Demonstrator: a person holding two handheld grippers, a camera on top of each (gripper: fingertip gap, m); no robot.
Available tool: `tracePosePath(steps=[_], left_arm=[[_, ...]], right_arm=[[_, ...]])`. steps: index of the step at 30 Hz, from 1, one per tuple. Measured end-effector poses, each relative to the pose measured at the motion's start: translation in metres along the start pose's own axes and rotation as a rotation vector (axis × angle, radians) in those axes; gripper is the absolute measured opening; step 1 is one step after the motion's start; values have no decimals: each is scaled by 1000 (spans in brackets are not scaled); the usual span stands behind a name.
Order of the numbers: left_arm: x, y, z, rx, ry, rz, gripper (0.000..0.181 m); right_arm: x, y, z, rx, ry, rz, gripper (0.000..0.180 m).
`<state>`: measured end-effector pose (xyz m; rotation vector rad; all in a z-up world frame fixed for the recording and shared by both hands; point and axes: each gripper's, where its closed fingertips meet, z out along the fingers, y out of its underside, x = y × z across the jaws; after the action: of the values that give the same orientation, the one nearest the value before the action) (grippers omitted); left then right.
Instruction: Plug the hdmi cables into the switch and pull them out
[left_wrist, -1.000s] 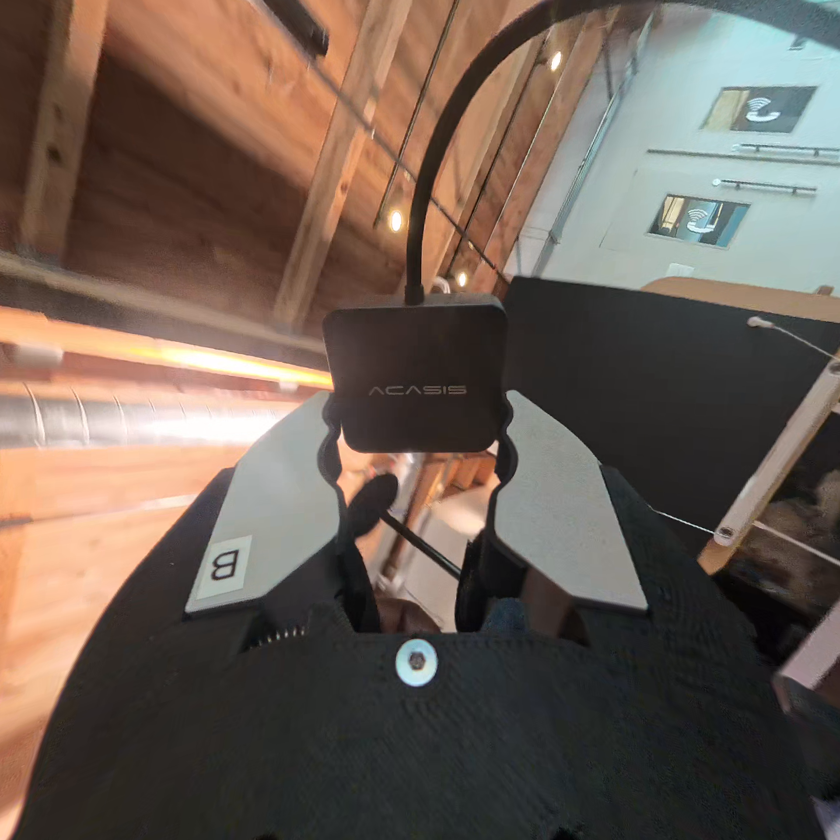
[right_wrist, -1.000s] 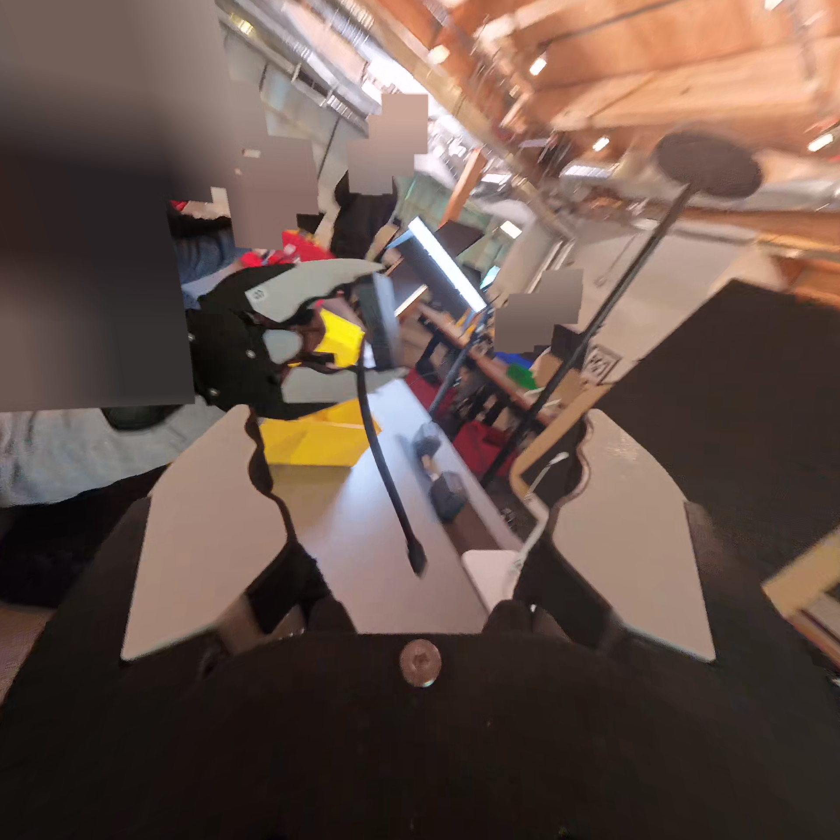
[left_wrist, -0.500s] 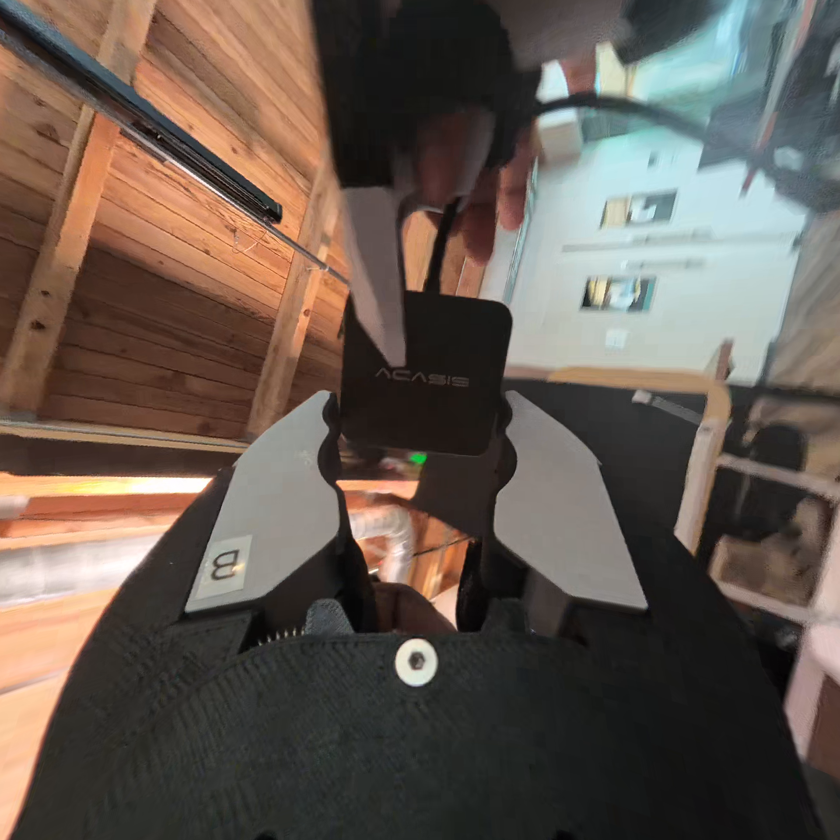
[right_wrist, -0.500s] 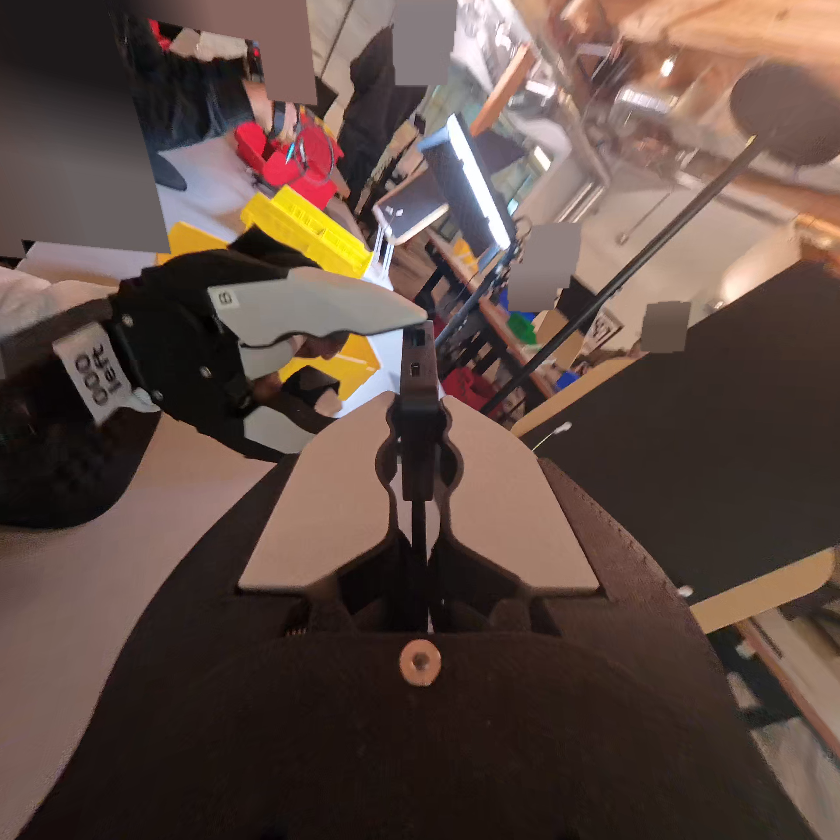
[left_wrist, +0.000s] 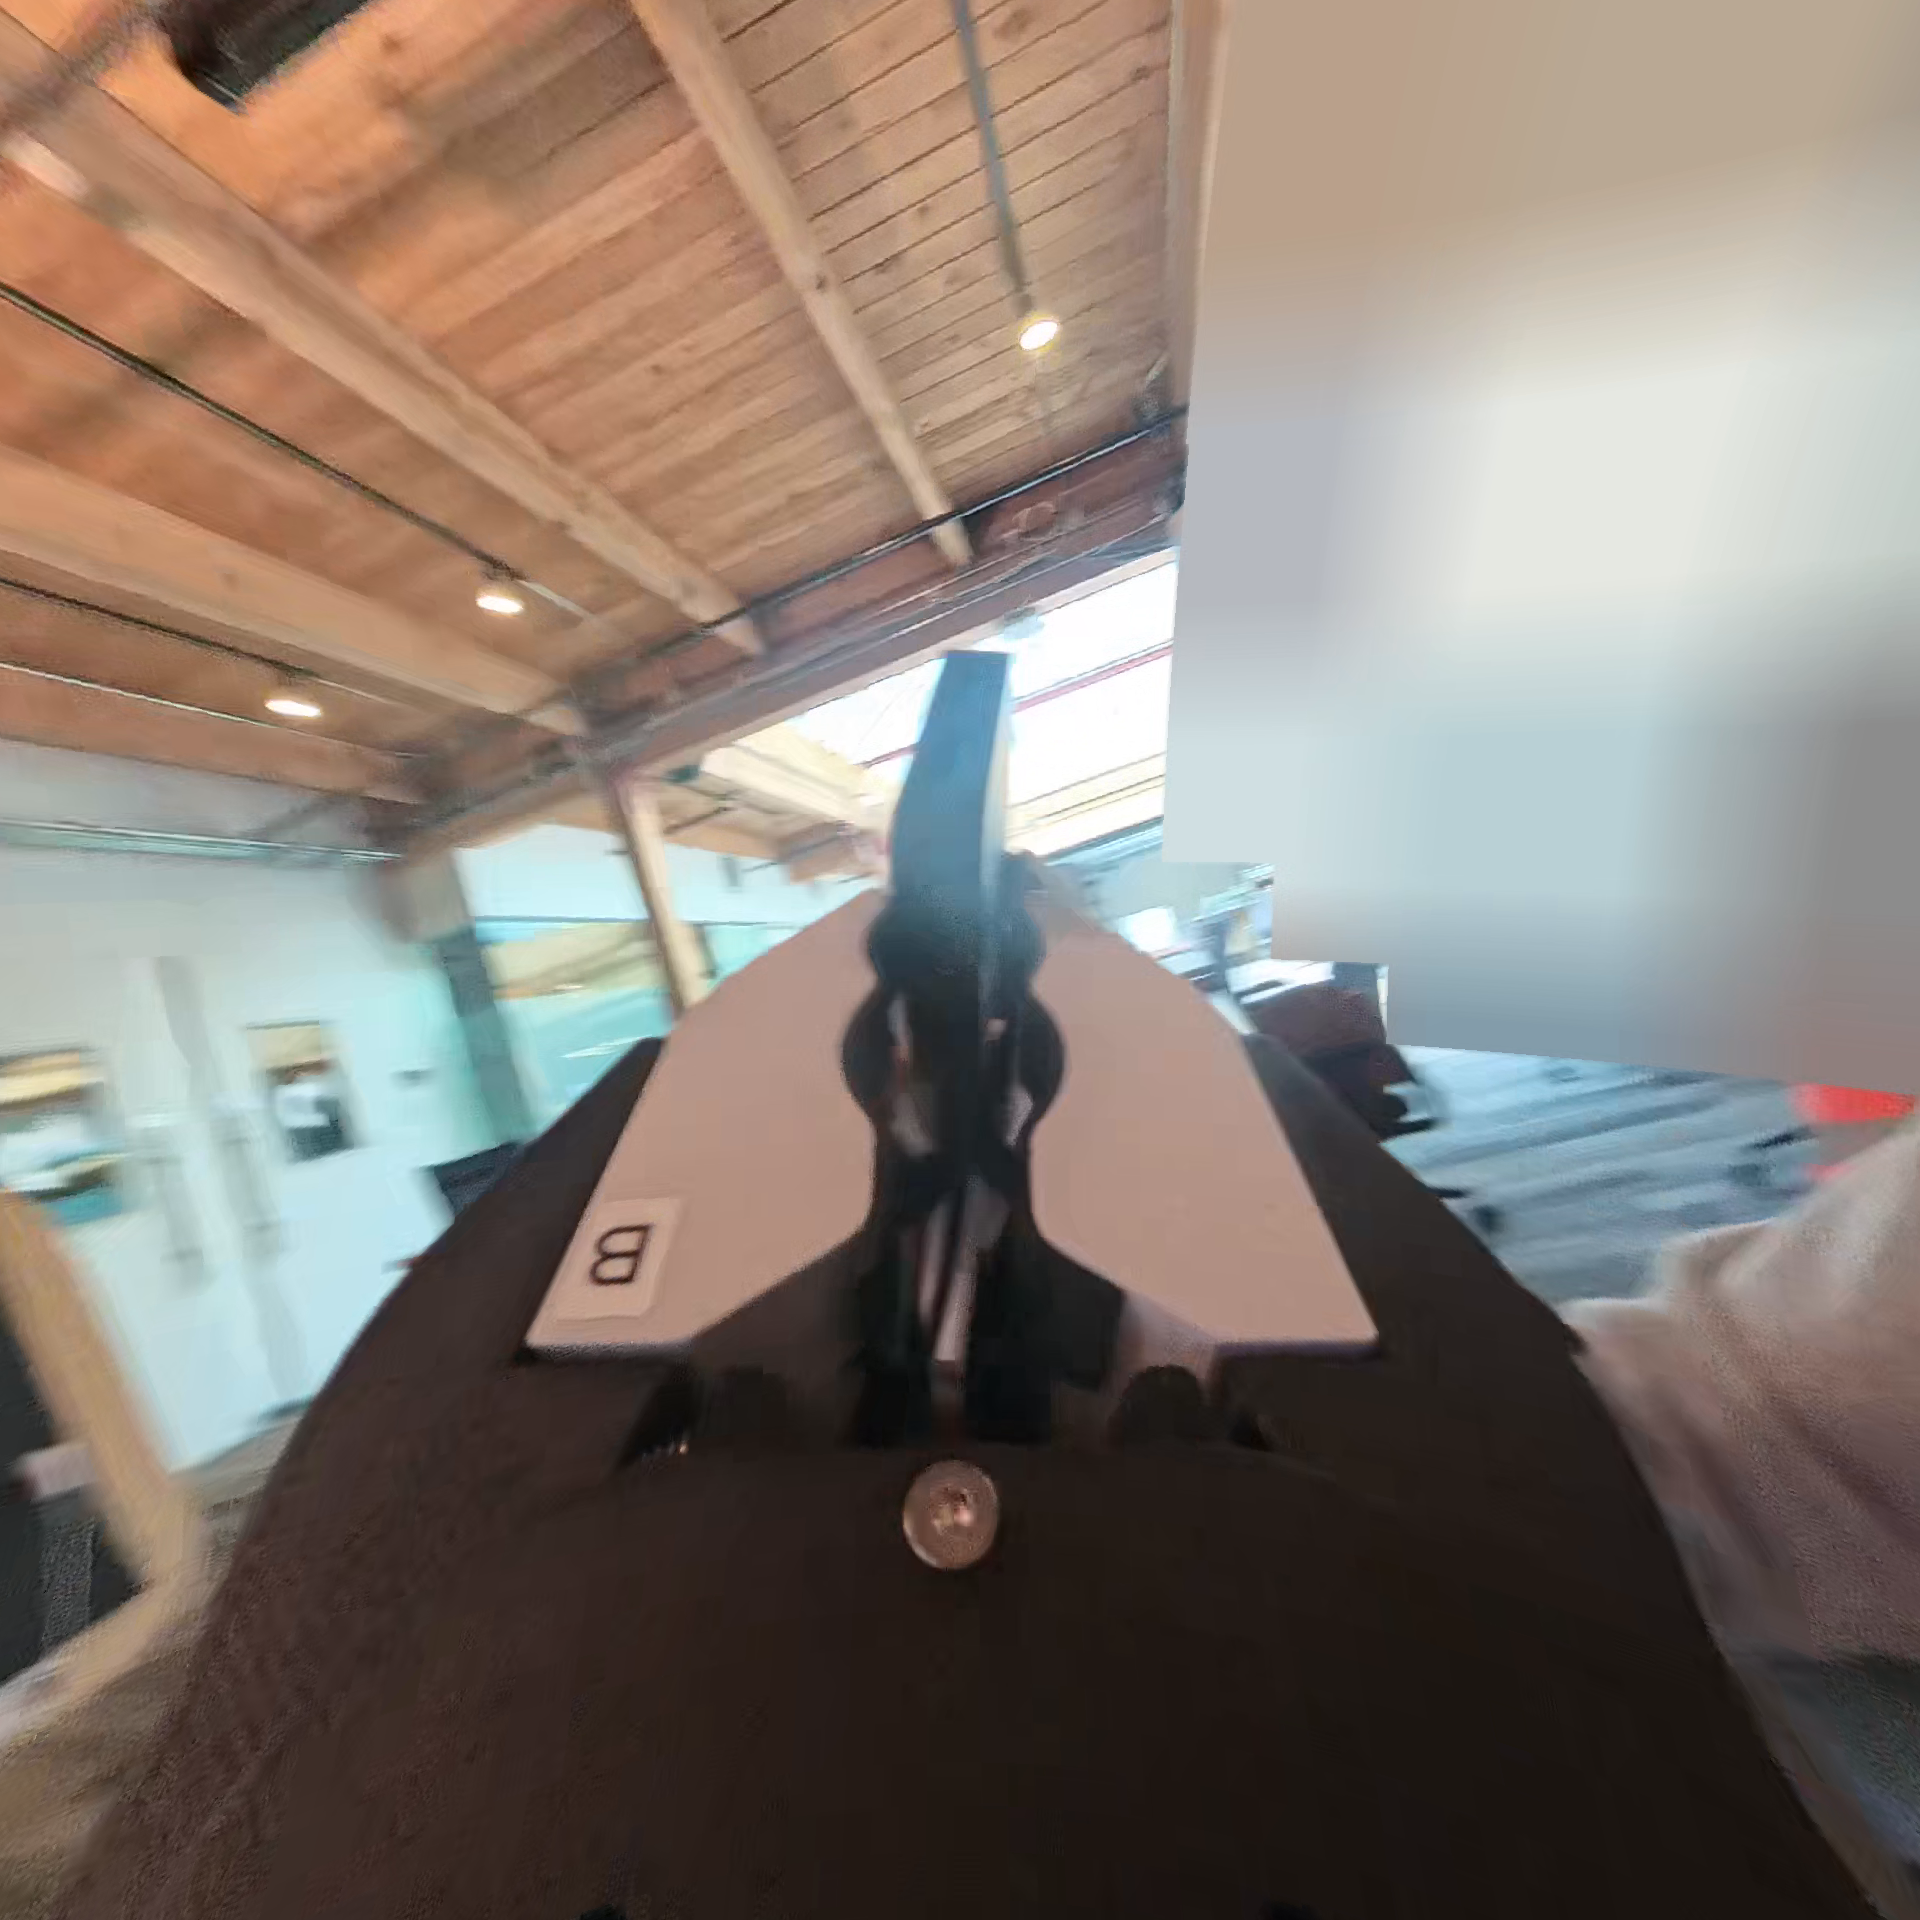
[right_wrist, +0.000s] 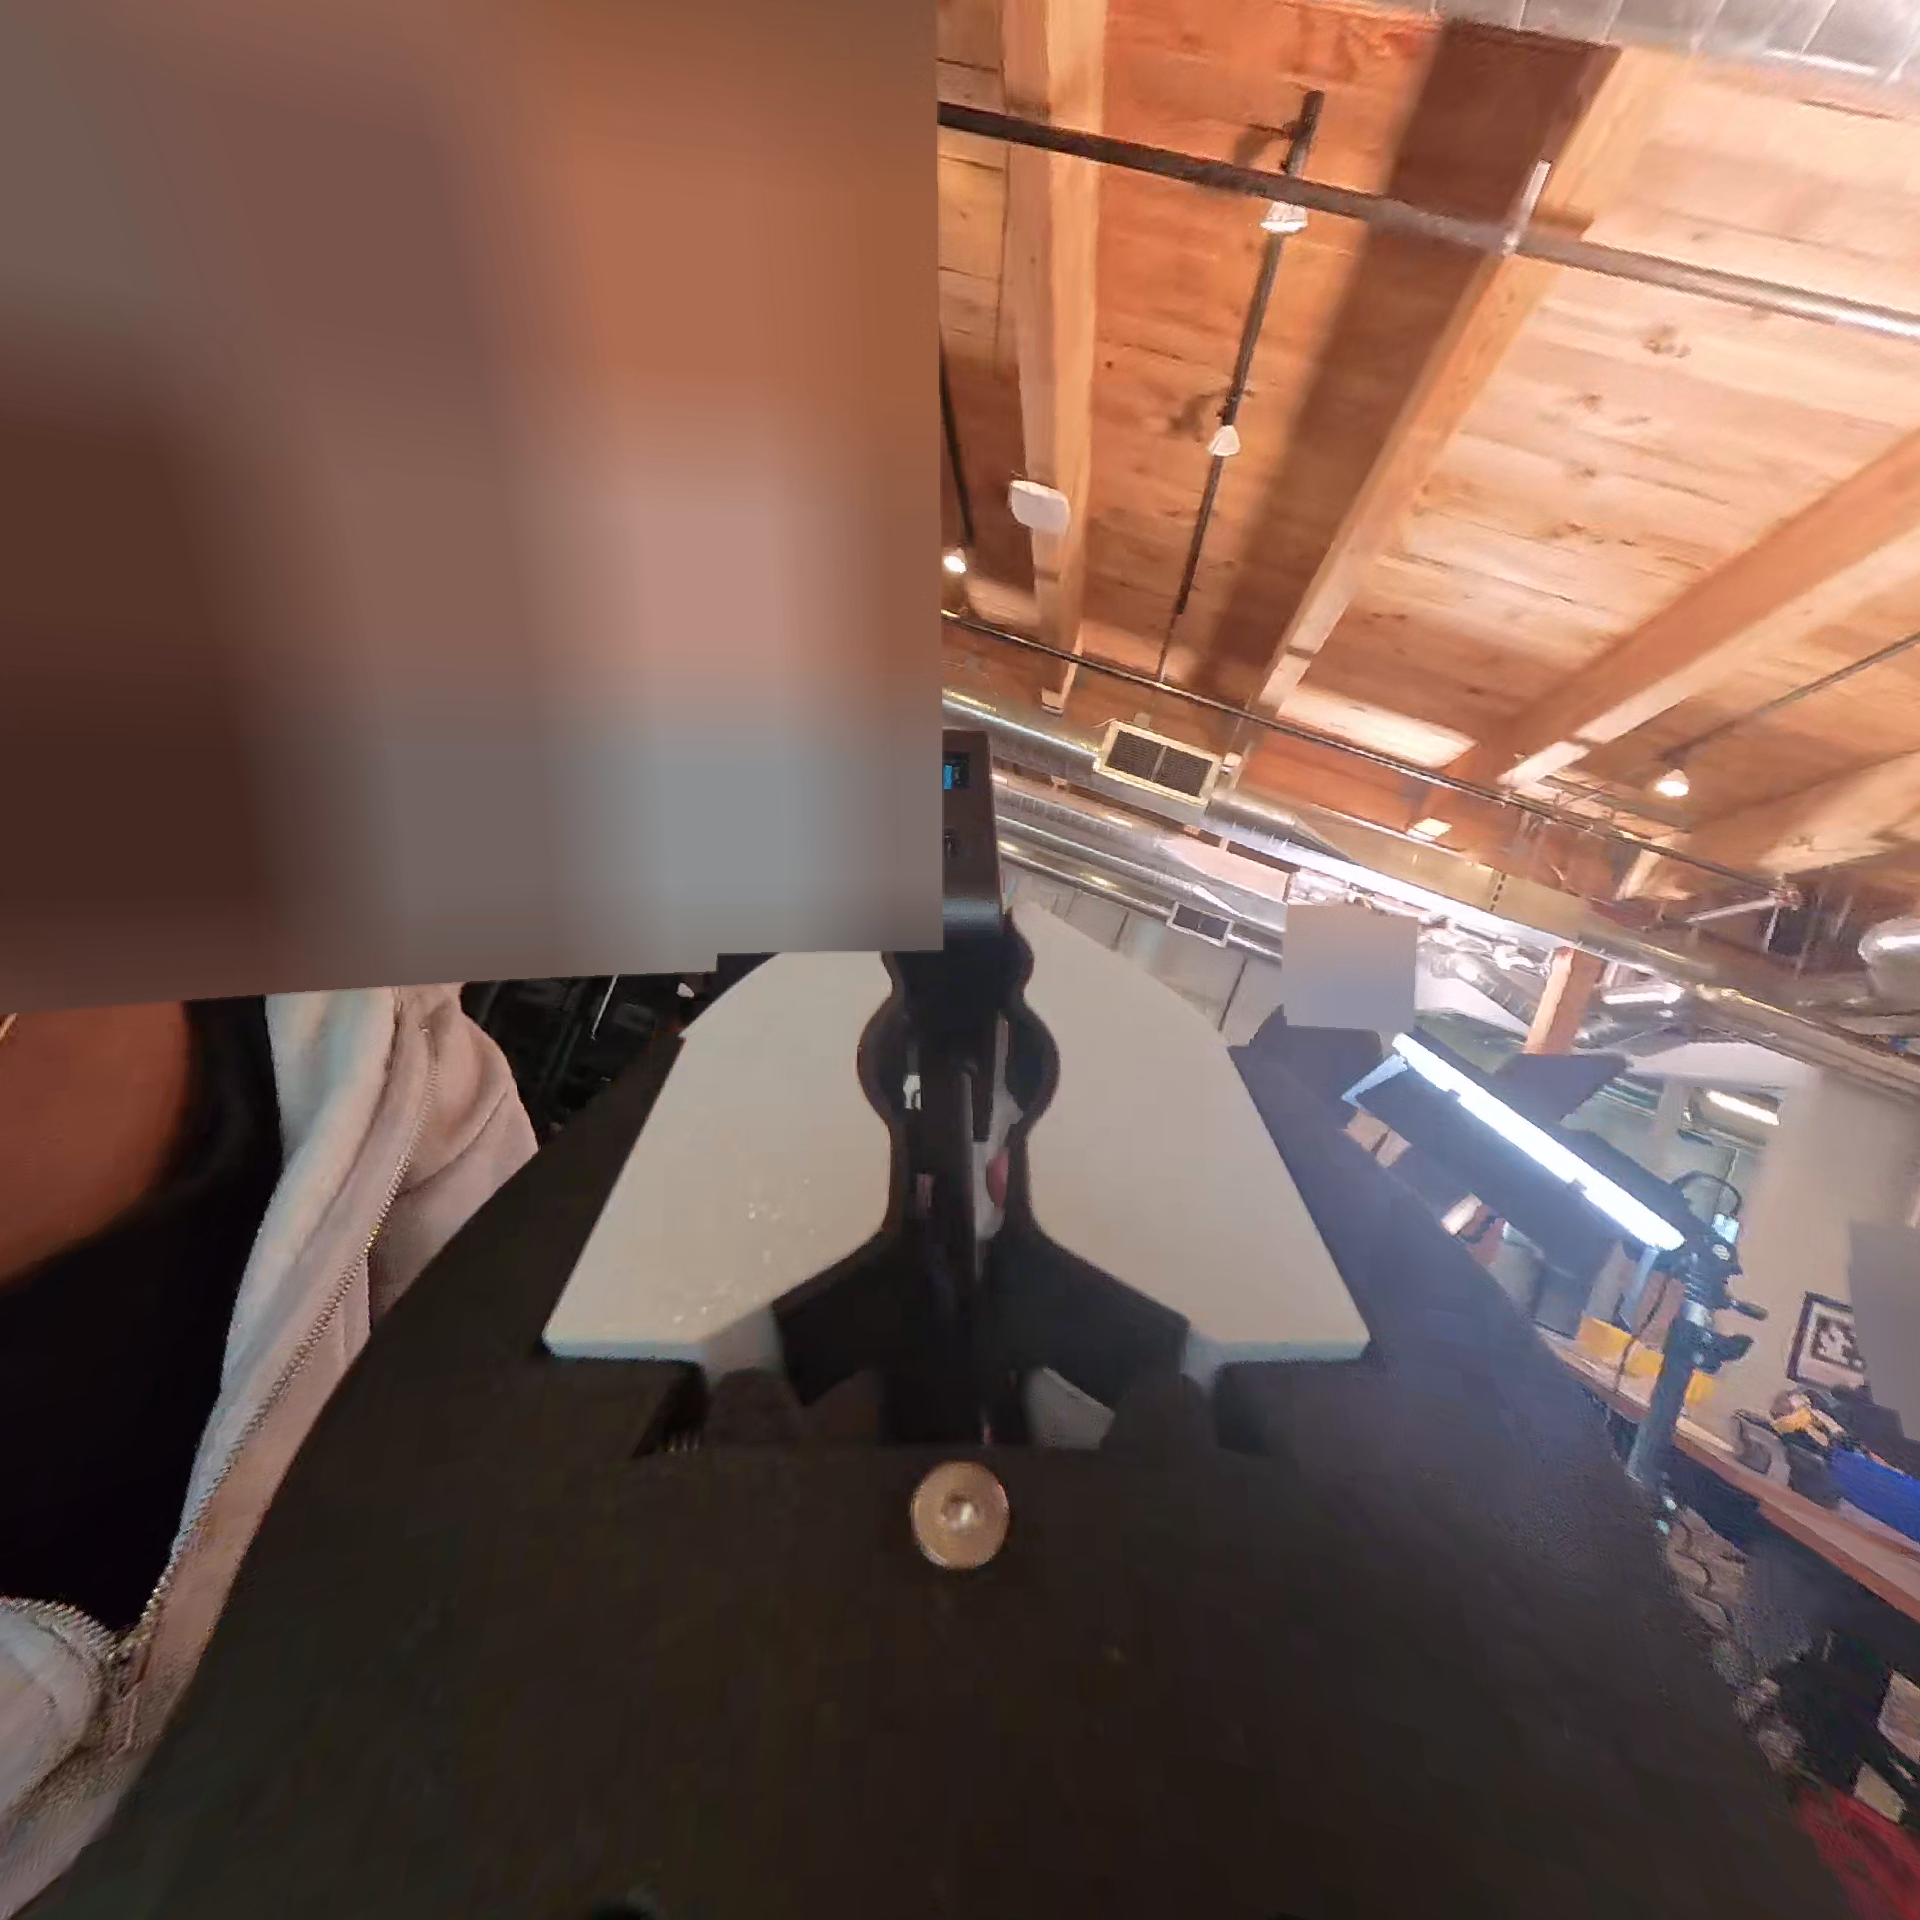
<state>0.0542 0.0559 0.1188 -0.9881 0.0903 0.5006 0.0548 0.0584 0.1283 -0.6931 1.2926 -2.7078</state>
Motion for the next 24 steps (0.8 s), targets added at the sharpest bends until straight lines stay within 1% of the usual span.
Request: tracePosePath(steps=[2, 4, 6, 8, 10, 12, 13, 15, 17, 18, 19, 21, 24], left_arm=[[4, 0, -1, -44, 15, 137, 14], [5, 2, -3, -140, 54, 168, 13], [1, 15, -9, -317, 85, 259, 13], [-17, 41, -24, -588, 56, 455, 13], [-34, 61, -40, -803, 20, 639, 13], [-35, 74, -47, -914, 37, 681, 13], [-32, 80, -49, -942, 60, 679, 13], [-29, 89, -51, -987, 85, 697, 14], [-26, 92, -51, -1000, 103, 716, 14], [-24, 93, -50, -991, 113, 708, 13], [-21, 92, -49, -978, 119, 702, 13], [-22, 93, -48, -969, 110, 705, 14], [-26, 88, -42, -905, 70, 672, 17]], right_arm=[[-5, 3, 0, 7, -47, 6, 15], [-5, 8, -2, -85, -67, 7, 15], [0, 18, -9, -265, -42, -115, 27], [14, 27, -23, -486, 42, -336, 39], [21, 36, -38, -710, 78, -541, 42], [22, 47, -51, -903, 69, -658, 43], [21, 52, -55, -967, 54, -686, 41], [18, 61, -59, -1039, 21, -699, 39], [15, 74, -66, -1106, -17, -643, 36], [13, 81, -72, -1147, -40, -605, 29], [13, 87, -77, -1182, -57, -589, 14], [14, 87, -78, -1176, -74, -614, 14], [13, 71, -70, -1075, -65, -642, 14]])
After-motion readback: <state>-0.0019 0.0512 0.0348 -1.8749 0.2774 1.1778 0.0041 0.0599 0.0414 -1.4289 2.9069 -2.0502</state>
